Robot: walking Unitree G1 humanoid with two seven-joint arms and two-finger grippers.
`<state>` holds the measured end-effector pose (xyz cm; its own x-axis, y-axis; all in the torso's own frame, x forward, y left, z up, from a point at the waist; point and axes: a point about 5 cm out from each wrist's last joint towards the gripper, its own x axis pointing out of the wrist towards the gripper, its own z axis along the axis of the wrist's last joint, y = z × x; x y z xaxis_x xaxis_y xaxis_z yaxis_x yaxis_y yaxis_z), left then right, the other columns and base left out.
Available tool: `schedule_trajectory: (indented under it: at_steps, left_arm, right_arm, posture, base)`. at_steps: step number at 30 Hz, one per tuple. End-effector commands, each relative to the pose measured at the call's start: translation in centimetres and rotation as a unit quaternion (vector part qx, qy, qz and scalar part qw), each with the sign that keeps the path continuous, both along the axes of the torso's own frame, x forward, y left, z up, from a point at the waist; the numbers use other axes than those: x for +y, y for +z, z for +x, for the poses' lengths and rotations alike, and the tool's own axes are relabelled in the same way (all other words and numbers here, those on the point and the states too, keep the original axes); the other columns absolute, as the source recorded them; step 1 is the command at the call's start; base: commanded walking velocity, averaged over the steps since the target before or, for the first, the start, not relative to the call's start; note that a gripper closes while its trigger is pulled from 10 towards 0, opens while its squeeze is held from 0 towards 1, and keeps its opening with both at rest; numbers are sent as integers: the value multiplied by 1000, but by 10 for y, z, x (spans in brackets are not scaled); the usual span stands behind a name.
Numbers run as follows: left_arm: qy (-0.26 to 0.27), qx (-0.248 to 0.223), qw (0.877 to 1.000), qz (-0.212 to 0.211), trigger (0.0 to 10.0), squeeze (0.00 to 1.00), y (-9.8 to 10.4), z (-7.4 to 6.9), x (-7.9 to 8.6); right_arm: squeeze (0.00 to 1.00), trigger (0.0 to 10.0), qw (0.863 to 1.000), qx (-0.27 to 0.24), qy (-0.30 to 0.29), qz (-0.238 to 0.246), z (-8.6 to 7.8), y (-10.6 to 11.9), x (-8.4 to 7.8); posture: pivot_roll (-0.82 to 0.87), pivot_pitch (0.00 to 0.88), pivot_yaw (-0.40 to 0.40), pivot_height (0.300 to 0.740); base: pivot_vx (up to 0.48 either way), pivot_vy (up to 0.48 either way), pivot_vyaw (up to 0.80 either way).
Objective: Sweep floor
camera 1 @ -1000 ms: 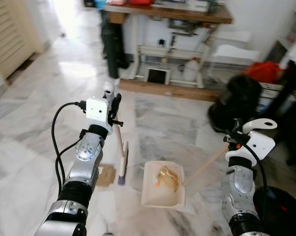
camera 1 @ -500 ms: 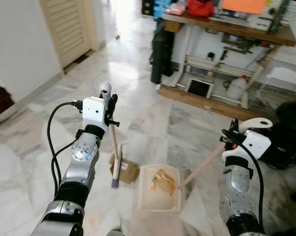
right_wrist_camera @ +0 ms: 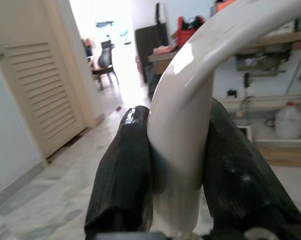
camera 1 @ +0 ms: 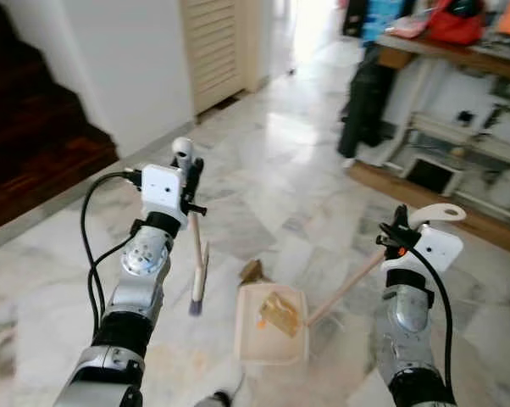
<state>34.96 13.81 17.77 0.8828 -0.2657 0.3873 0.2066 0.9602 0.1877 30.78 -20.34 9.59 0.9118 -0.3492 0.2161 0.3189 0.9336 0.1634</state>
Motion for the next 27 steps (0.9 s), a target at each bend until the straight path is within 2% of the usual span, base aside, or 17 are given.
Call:
schedule_trajectory:
  at_steps: [1,13,16,27]
  left_arm:
    - [-2,-11,1000,3,10000,0,6,-2,2]
    - [27,11,1000,6,10000,0,-9,-8,15]
    - [33,15,999,7,10000,0,-11,-9,17]
    - [37,21,999,2,10000,0,-15,-12,17]
  right_arm:
    - [0,10000,999,-31,3,-8,4,15,1]
    - [0,10000,1000,-26,1,-6,1,12,0]
    - [0,10000,1000,-28,-4,12,0,11,-2]
    - [0,10000,1000,-22,-3,15,-1,8,-1]
  posture:
    - [179,30,-62,740]
    - [174,36,-59,740]
    - [173,31,-57,740]
    - [174,10,-53,740]
  base:
    - [0,0,800]
    - [0,0,800]
    - [0,0,0]
    - [0,0,0]
